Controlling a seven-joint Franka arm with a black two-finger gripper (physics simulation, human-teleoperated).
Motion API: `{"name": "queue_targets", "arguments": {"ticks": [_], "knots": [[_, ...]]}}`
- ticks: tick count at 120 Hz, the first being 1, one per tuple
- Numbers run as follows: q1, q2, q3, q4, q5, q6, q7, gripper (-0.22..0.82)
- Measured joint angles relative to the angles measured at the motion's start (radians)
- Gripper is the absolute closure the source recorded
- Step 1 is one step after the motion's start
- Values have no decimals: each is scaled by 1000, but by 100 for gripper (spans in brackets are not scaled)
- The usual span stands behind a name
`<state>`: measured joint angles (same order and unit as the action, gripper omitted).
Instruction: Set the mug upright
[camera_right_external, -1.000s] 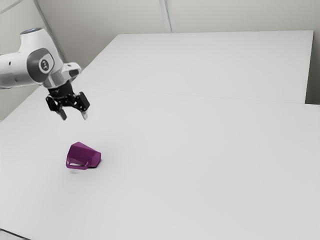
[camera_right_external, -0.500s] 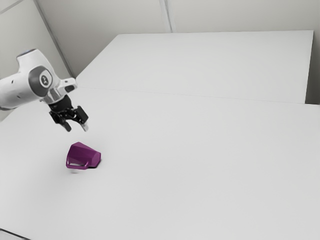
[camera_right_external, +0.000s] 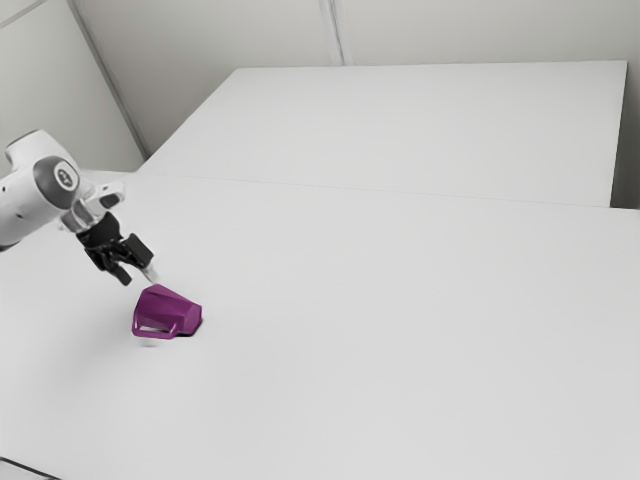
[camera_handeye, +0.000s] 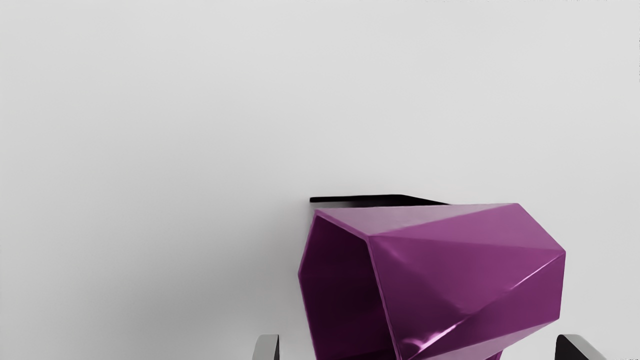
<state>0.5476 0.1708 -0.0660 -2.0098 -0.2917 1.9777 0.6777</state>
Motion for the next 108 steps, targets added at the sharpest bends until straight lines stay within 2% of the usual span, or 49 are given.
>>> {"name": "queue_targets", "arguments": {"ticks": [38,80,93,108], "knots": [[73,128,-1,100,-126,-153,154,0],[108,191,-3,118,-266,-311,284,0],[109,206,-3,118,-296,-347,315,12],[109,213,-3,118,-310,-372,343,37]]}}
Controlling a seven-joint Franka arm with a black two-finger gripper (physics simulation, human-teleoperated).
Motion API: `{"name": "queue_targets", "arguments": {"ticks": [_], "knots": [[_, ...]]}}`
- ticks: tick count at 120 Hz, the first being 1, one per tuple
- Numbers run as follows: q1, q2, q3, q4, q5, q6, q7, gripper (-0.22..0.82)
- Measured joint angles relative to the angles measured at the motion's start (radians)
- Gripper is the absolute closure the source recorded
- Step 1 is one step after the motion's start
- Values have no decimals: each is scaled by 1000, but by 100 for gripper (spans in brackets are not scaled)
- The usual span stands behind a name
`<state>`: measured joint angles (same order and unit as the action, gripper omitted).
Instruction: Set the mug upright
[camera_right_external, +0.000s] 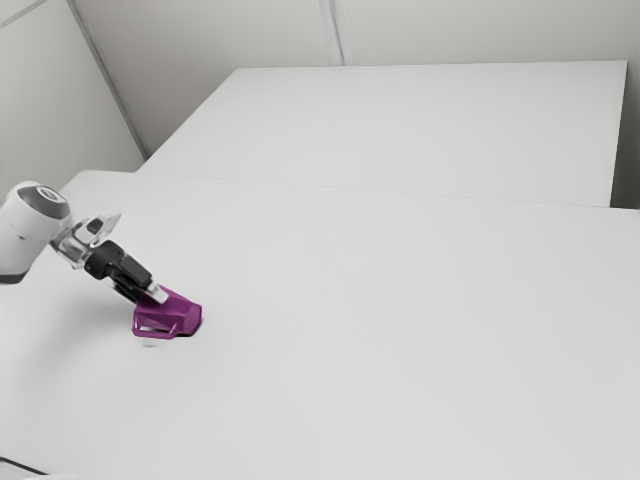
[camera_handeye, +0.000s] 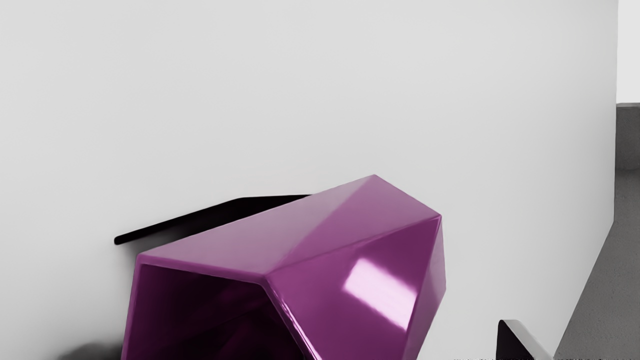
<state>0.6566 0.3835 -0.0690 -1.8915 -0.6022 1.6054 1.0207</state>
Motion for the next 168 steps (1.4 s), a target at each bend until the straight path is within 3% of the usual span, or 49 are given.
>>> {"name": "queue_targets", "arguments": {"ticks": [18,42,85,115,168], "knots": [[5,-10,-10,1,-6,-22,27,61],[40,-14,-64,1,-11,-38,53,73],[24,-104,-121,-42,1,14,83,78],[22,-252,-273,-161,99,203,64,78],[26,-381,-498,-309,436,571,-154,78]]}}
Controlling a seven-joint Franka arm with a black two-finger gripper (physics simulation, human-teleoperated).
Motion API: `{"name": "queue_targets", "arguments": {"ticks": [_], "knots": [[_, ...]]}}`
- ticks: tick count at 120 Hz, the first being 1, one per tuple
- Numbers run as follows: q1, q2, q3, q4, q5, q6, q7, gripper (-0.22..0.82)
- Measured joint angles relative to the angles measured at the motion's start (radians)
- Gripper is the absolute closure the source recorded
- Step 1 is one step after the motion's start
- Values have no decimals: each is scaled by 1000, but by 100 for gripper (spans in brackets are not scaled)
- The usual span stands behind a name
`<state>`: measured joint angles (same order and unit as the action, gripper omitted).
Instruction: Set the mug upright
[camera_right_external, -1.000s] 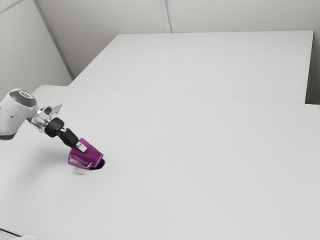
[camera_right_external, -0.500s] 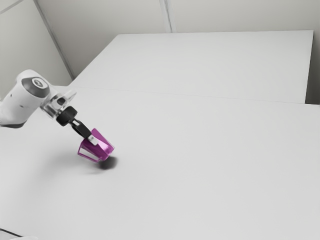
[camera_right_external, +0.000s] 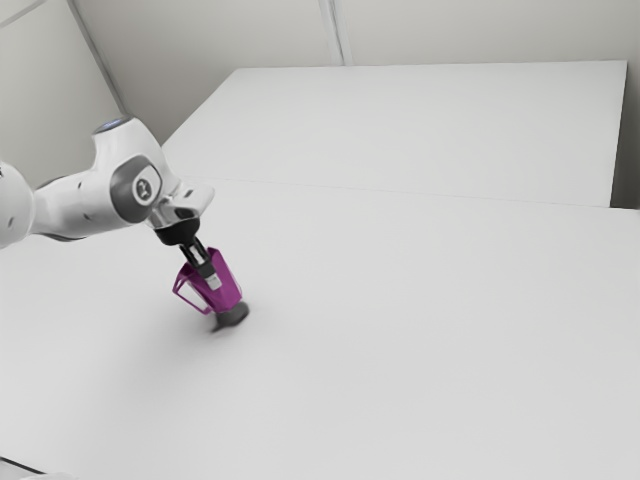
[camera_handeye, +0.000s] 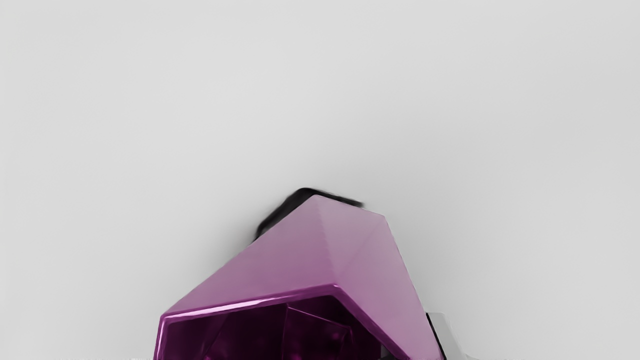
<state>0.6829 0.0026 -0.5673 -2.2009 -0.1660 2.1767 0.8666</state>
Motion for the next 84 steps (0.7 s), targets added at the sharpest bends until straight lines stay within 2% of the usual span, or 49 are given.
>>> {"name": "queue_targets", "arguments": {"ticks": [21,55,75,84], "knots": [[-26,-29,-39,-49,92,65,-153,78],[-55,-19,-54,-83,140,129,-341,78],[-44,-13,-57,-88,137,139,-407,43],[-36,-15,-58,-88,136,142,-431,30]]}}
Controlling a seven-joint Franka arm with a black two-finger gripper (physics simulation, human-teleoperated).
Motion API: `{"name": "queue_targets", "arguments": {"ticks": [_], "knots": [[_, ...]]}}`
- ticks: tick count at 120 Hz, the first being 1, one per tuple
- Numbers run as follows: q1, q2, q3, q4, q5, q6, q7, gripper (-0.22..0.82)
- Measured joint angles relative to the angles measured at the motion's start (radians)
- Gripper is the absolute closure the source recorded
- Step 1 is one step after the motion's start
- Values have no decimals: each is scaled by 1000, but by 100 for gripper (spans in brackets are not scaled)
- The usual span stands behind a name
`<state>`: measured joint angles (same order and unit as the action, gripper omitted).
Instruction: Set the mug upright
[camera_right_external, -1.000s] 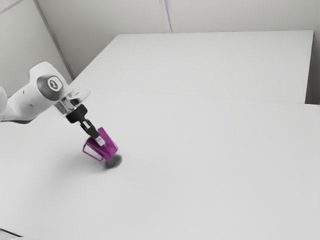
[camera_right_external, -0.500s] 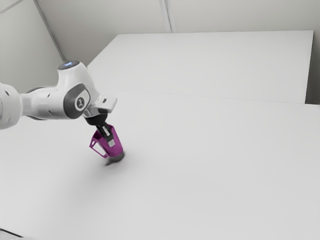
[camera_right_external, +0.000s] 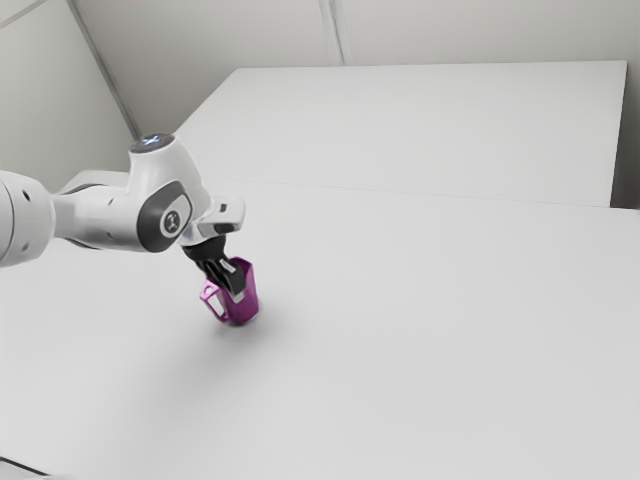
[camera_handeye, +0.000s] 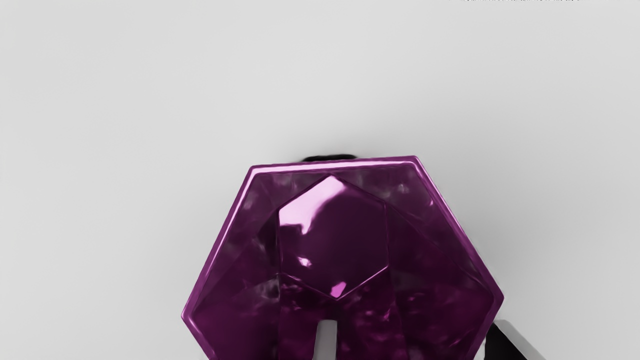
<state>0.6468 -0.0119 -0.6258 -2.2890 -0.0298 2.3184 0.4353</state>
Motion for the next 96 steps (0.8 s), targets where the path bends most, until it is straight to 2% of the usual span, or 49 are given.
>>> {"name": "queue_targets", "arguments": {"ticks": [18,41,84,88,96], "knots": [[22,-16,-6,1,-1,2,-40,15],[26,-80,-32,43,-3,-42,-78,6],[32,-74,-25,416,-5,-353,-180,1],[-23,-73,22,449,-4,-384,-191,1],[-273,-72,247,491,-2,-437,-212,1]]}}
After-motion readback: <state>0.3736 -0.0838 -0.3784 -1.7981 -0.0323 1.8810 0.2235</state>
